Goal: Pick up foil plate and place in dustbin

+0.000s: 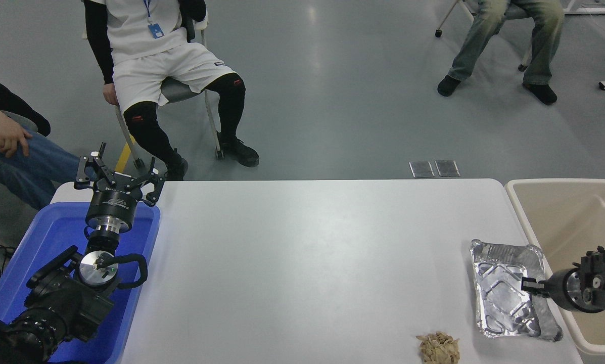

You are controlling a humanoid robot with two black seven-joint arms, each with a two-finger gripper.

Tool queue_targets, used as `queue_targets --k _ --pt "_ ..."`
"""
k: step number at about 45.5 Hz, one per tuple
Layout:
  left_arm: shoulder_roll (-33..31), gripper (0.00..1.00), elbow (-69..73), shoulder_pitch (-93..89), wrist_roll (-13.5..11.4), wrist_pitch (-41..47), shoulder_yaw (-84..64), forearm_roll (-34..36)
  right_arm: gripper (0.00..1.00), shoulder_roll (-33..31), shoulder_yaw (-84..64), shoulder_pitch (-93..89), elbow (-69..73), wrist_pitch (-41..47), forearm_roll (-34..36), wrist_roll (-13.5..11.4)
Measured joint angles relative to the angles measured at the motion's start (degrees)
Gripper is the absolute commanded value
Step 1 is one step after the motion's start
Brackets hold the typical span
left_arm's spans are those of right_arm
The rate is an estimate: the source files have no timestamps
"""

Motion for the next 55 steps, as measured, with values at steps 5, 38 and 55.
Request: queue_targets --k 5,38,55 --pt "0.0 0.99 0.0 0.0 0.0 0.0 0.0 0.0 0.0 -2.8 0.1 3.4 2.7 3.5 -0.1 0.0" --pt "0.0 0.99 0.0 0.0 0.0 0.0 0.1 0.0 0.0 -15.7 -5.1 42.2 16.9 31.9 -3.3 -4.0" --pt "0.0 0.99 0.0 0.0 0.0 0.0 0.1 0.0 0.0 -12.8 -14.6 62.0 18.8 36.0 -2.9 -4.8"
